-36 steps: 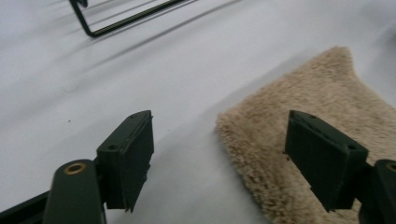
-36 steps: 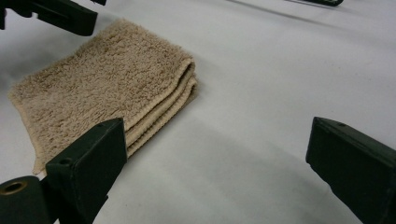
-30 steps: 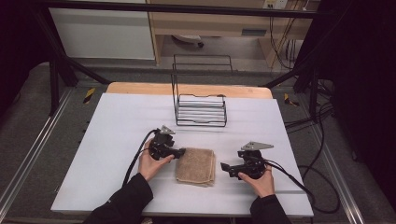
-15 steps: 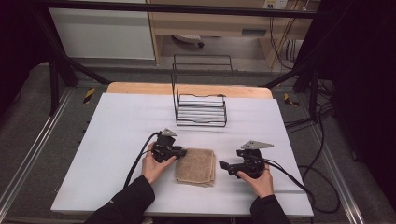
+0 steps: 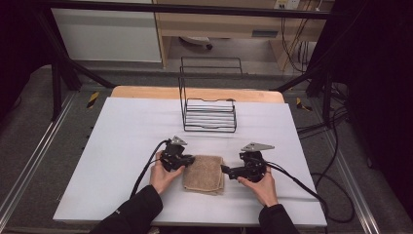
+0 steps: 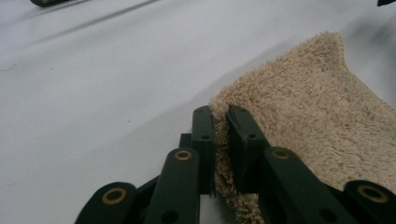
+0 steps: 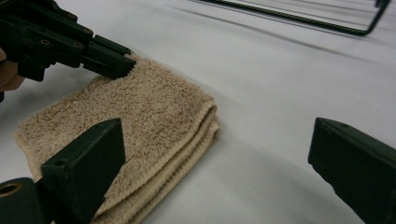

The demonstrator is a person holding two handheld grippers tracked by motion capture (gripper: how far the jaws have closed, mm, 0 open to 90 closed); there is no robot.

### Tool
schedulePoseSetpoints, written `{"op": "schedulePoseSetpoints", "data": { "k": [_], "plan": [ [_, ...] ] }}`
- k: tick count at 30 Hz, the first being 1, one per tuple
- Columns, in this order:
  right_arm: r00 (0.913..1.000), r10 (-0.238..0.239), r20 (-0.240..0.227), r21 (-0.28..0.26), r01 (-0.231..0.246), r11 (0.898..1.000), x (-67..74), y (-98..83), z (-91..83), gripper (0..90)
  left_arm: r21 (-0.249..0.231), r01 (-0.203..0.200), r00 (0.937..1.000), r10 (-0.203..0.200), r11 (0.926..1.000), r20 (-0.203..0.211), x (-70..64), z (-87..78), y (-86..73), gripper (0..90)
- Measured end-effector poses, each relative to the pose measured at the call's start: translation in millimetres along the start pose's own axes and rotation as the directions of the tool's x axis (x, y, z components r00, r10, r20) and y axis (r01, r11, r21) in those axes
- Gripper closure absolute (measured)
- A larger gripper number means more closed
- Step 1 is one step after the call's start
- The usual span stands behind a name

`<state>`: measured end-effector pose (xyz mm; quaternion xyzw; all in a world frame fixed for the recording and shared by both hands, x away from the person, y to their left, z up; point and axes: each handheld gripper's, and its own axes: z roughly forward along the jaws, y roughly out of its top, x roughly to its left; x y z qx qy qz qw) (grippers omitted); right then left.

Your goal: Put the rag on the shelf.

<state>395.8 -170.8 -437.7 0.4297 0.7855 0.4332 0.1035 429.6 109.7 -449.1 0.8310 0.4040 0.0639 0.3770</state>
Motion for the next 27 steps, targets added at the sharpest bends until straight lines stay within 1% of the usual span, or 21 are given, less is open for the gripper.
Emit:
{"op": "schedulePoseSetpoints", "data": {
  "k": [2,4,6,8,10,11,12,15,16,17,20,21,22,27],
  "plan": [
    [0.9999,-0.006,0.014,0.005,0.006,1.000,1.7,3.2,4.6,13.0,0.000,0.000,1.0000,0.000,1.0000,0.002,0.4,0.1,0.0,80.7],
    [0.9998,0.014,0.014,0.004,-0.014,1.000,1.5,6.8,9.8,16.9,0.000,-0.004,1.0000,0.004,1.0000,-0.001,-0.2,0.2,0.0,80.8],
    [0.9995,0.020,0.023,0.016,-0.021,1.000,0.8,11.4,16.0,20.3,0.002,-0.013,0.9999,0.013,0.9999,-0.004,-0.6,0.2,0.2,80.8],
    [0.9994,0.023,0.027,0.026,-0.024,0.999,0.8,14.8,21.9,24.5,0.002,-0.012,0.9999,0.012,0.9999,0.000,-0.1,0.3,0.3,80.8],
    [0.9992,0.031,0.025,0.024,-0.031,0.999,0.8,16.0,27.5,29.4,0.000,-0.009,1.0000,0.009,1.0000,0.000,-0.1,0.4,0.3,80.8],
    [0.9992,0.024,0.031,0.031,-0.025,0.999,1.5,15.8,29.4,33.0,0.003,-0.014,0.9999,0.014,0.9999,-0.001,-0.3,0.3,0.4,80.8],
    [0.9992,0.007,0.041,0.032,-0.008,0.999,2.1,14.9,30.6,35.9,0.003,-0.017,0.9998,0.017,0.9999,-0.005,-0.9,0.4,0.6,80.8],
    [0.9986,-0.006,0.053,0.047,0.004,0.999,3.6,11.8,32.6,42.7,0.006,-0.030,0.9995,0.030,0.9995,-0.011,-2.0,0.3,0.7,80.7],
    [0.9985,0.002,0.054,0.056,-0.005,0.998,4.8,11.1,32.6,45.5,0.006,-0.030,0.9995,0.030,0.9995,-0.011,-1.9,0.3,0.7,80.7],
    [0.9985,-0.004,0.054,0.055,0.001,0.998,4.8,10.4,33.2,47.4,0.002,-0.026,0.9996,0.026,0.9997,-0.008,-1.8,0.5,0.7,80.7],
    [0.9988,0.008,0.049,0.065,-0.011,0.998,6.0,8.8,35.0,52.4,0.002,-0.026,0.9996,0.026,0.9997,-0.007,-1.6,0.5,0.7,80.6],
    [0.9989,0.005,0.046,0.068,-0.008,0.998,5.8,8.2,35.6,53.7,0.002,-0.027,0.9996,0.027,0.9996,-0.007,-1.5,0.5,0.7,80.6],
    [0.9990,0.009,0.045,0.073,-0.012,0.997,6.0,7.8,36.2,55.1,0.005,-0.031,0.9995,0.031,0.9995,-0.006,-1.3,0.3,0.7,80.6],
    [0.9991,0.034,0.025,0.090,-0.037,0.995,7.1,6.7,36.6,63.3,0.002,-0.028,0.9996,0.028,0.9996,-0.003,-0.6,0.4,0.6,80.5]
  ]
}}
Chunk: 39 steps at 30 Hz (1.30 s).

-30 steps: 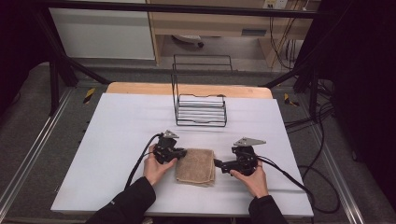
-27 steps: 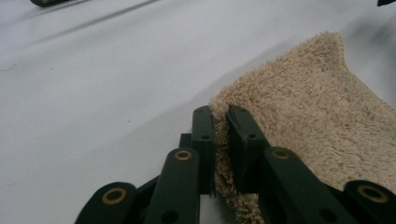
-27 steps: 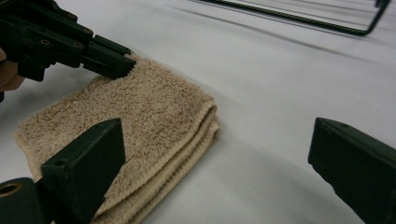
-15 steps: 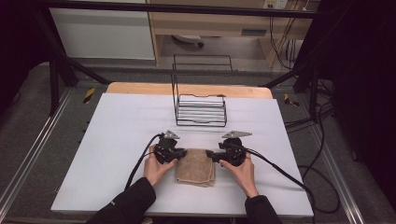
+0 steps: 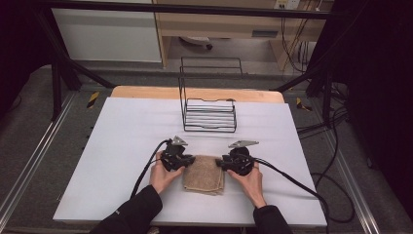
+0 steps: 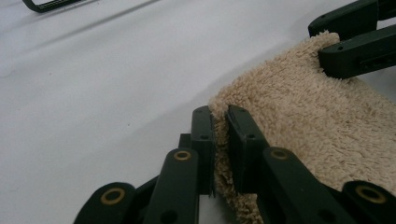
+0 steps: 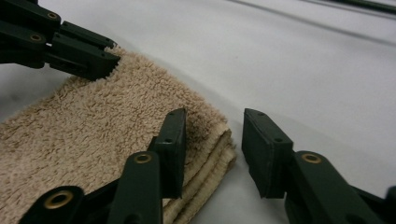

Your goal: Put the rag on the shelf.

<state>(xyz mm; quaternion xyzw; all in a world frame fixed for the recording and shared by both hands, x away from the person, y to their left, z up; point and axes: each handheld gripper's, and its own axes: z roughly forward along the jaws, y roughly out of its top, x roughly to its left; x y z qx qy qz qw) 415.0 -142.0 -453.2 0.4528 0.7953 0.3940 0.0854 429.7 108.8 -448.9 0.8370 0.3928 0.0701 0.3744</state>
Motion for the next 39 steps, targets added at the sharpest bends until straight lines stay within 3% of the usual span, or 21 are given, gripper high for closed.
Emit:
{"op": "schedulePoseSetpoints", "data": {
  "k": [13,25,34,39],
  "plan": [
    [0.9987,0.042,-0.028,0.000,-0.042,0.999,2.7,-1.7,0.6,81.8,0.002,0.001,1.0000,-0.002,1.0000,0.005,0.9,-0.2,-0.2,80.4],
    [0.9984,0.043,-0.036,-0.012,-0.043,0.999,3.1,-0.5,-2.1,84.4,-0.005,0.043,0.9988,-0.043,0.9991,0.024,4.0,-2.4,0.3,83.8],
    [0.9977,0.034,-0.059,-0.057,-0.037,0.998,4.9,4.0,-14.9,84.5,-0.059,0.033,0.9989,-0.031,0.9977,0.036,0.8,-17.7,4.4,84.5],
    [0.9962,0.030,-0.082,-0.092,-0.037,0.995,7.1,6.7,-25.0,84.5,-0.095,0.008,0.9993,-0.004,0.9955,0.038,-2.4,-30.4,8.1,84.5]
  ]
}}
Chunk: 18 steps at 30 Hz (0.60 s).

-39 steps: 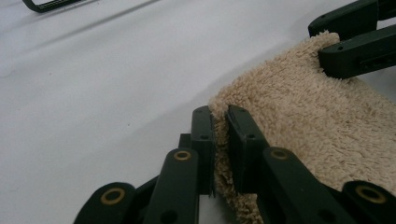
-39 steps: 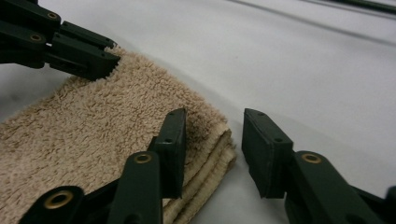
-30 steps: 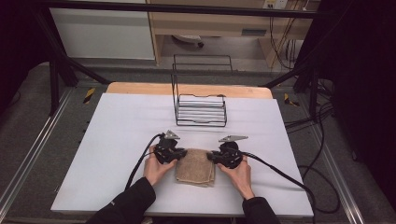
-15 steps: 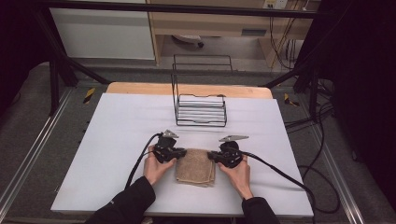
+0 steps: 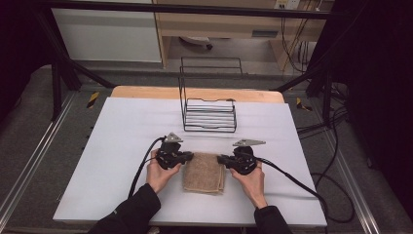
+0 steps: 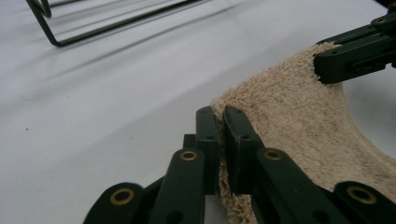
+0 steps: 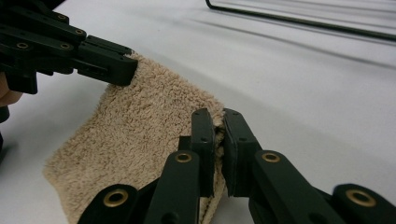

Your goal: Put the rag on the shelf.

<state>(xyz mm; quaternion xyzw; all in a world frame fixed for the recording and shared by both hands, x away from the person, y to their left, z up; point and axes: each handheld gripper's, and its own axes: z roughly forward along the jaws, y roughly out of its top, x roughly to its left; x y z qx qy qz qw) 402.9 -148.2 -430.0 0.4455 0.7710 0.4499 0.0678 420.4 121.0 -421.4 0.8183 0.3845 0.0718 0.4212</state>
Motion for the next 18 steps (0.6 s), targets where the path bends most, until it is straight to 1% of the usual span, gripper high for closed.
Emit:
{"op": "schedulePoseSetpoints", "data": {
  "k": [1,4,8,12,17,18],
  "plan": [
    [1.0000,-0.005,-0.003,-0.006,0.004,1.000,0.2,0.6,-1.8,84.5,-0.008,0.004,1.0000,-0.004,1.0000,0.008,-1.2,-2.0,0.7,84.6],
    [0.9999,-0.008,-0.013,-0.024,0.008,1.000,2.2,2.6,-6.8,84.5,-0.027,-0.009,0.9999,0.010,0.9996,0.009,-3.8,-7.9,2.3,84.6],
    [0.9995,-0.027,-0.019,-0.043,0.026,0.999,4.5,4.8,-12.2,84.6,-0.044,-0.020,0.9998,0.020,0.9988,0.009,-6.7,-13.1,4.4,84.7],
    [0.9992,-0.027,-0.029,-0.058,0.025,0.998,5.9,6.5,-17.8,84.7,-0.058,-0.030,0.9994,0.031,0.9978,0.014,-9.6,-17.6,6.7,84.7],
    [0.9984,-0.051,-0.023,-0.073,0.049,0.996,8.5,9.6,-24.8,84.9,-0.074,-0.049,0.9987,0.050,0.9960,0.008,-14.5,-22.5,9.5,84.8],
    [0.9983,-0.055,-0.021,-0.078,0.053,0.996,9.4,10.2,-26.3,84.9,-0.079,-0.046,0.9988,0.047,0.9958,0.013,-15.2,-23.8,10.1,84.8]
  ]
}}
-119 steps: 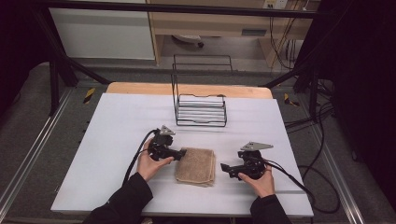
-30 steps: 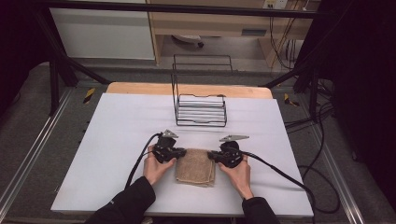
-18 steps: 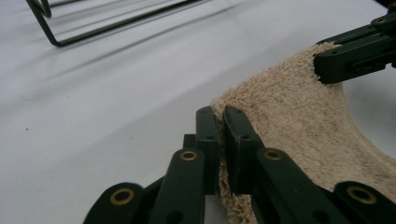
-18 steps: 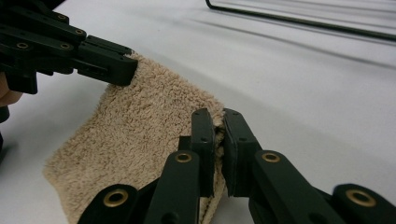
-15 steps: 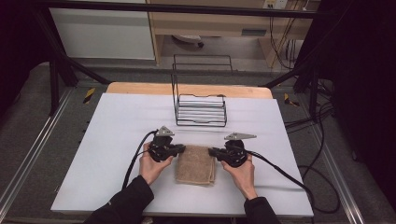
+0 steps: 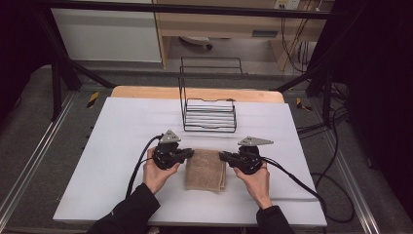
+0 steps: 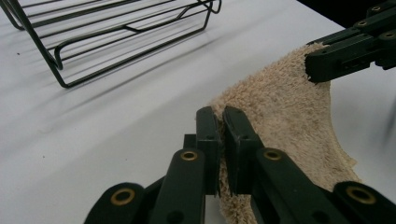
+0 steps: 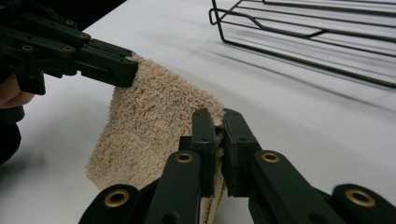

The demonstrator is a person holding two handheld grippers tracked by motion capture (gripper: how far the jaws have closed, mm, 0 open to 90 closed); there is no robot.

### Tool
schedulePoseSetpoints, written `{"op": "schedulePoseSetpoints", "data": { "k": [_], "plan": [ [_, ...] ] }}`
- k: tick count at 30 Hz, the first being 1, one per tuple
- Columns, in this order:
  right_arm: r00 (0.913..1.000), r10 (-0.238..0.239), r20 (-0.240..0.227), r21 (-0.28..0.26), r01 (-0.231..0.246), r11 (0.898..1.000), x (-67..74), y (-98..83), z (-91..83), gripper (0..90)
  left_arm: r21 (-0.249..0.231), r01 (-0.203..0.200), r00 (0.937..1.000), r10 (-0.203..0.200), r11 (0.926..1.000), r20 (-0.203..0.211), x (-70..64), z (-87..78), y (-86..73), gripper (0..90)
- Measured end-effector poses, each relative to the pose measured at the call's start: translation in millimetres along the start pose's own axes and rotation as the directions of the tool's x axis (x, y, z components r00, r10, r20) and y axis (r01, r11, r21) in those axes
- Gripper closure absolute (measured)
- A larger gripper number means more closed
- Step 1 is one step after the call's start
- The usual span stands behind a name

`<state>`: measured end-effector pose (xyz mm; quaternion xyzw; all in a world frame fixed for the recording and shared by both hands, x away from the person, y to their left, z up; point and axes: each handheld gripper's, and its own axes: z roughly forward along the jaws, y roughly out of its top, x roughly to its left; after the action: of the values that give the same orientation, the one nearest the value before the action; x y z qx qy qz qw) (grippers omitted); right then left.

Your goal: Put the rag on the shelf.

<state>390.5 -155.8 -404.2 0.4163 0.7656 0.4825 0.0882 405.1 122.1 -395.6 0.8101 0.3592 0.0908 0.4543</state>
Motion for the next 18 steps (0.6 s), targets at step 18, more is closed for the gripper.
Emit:
{"op": "schedulePoseSetpoints", "data": {
  "k": [18],
  "plan": [
    [0.9981,-0.061,0.011,-0.094,0.062,0.994,8.5,14.6,-25.2,85.0,-0.085,-0.033,0.9993,0.035,0.9958,0.016,-15.0,-20.5,12.7,85.0]
  ]
}}
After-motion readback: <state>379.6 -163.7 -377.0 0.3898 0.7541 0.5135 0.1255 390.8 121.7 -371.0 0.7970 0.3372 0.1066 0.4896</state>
